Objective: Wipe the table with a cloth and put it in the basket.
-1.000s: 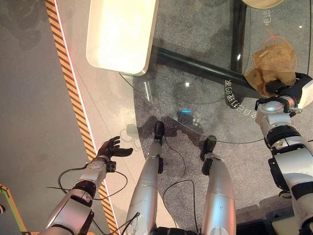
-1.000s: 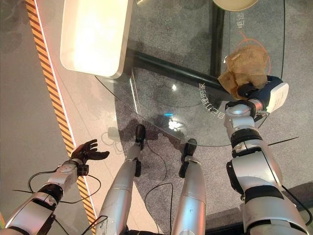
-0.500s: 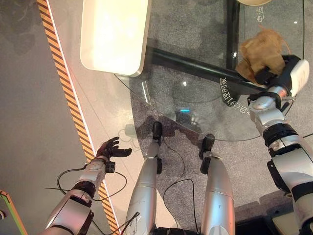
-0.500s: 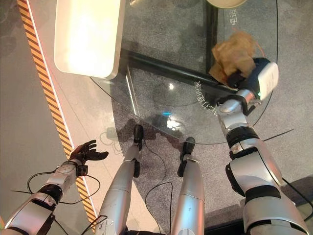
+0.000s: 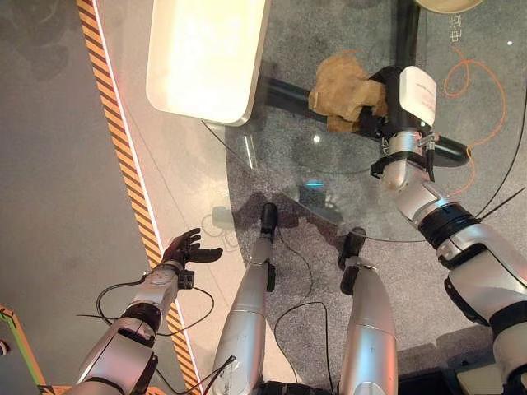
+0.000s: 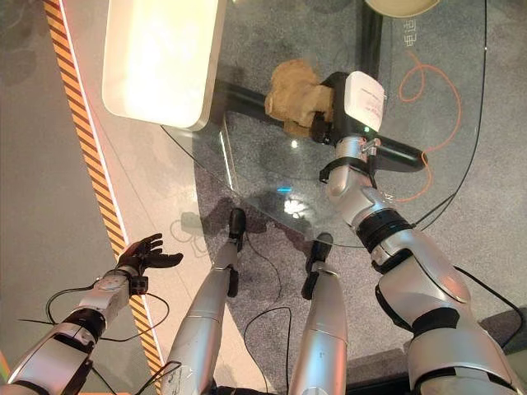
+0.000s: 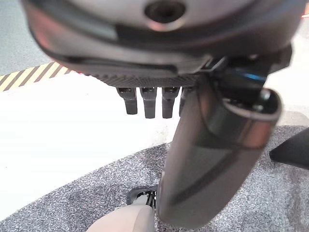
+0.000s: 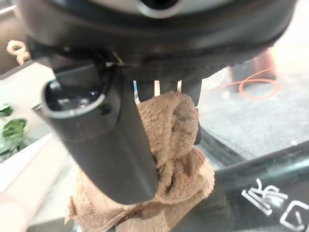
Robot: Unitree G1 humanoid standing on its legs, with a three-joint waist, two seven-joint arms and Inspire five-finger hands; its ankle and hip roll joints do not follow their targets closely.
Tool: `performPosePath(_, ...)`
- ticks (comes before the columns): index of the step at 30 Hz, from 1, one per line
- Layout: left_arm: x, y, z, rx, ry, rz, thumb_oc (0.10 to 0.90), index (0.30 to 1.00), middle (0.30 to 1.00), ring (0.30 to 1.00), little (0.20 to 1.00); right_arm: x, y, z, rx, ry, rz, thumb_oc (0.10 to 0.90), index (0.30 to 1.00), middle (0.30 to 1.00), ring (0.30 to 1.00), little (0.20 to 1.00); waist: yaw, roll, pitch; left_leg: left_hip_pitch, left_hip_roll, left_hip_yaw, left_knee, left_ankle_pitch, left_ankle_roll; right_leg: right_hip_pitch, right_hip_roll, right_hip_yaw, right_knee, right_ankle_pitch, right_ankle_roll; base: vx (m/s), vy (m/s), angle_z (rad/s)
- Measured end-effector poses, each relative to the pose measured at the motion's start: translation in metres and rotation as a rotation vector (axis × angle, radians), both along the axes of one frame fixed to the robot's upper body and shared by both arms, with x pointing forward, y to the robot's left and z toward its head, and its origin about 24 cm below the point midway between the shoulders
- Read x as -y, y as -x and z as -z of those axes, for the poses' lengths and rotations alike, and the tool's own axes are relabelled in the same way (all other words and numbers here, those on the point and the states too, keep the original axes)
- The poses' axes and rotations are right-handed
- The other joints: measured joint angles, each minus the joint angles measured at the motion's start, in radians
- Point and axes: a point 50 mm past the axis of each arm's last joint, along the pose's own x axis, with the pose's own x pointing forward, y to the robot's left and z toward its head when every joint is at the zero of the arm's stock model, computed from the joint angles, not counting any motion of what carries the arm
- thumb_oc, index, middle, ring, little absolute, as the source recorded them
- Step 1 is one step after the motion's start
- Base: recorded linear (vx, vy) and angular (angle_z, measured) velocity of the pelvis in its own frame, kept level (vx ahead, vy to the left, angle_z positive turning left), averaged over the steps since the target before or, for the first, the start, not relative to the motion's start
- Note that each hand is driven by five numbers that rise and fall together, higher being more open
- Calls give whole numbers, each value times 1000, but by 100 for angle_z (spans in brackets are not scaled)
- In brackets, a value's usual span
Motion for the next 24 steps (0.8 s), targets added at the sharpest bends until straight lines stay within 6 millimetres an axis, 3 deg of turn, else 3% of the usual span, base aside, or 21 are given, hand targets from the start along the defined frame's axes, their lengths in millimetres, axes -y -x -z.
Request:
performPosePath(11,4,0,1,1,6,6,800,900,900,900,900,-25,0,12,-124,128,-116,100,300,300,300,200,-4,1,-1,12,3,0,-19,10,-8,0,2,0,-5,-3,-1,1,0,-1)
performPosePath(16,4,0,1,1,5,7,800,900,900,900,900,-47,4,14,-175,179,-234,100,300,300,300,200,-3,2,-1,23,4,2,-34,14,-10,3,2,0,0,-3,-1,0,0,0)
performPosePath(24,4,-1,0,10,10,4,800,900,900,900,900,-80,20,38,-264,233,-425,100,300,300,300,200,-2,2,-2,26,4,2,-34,11,-8,3,1,1,1,-10,-4,0,0,0)
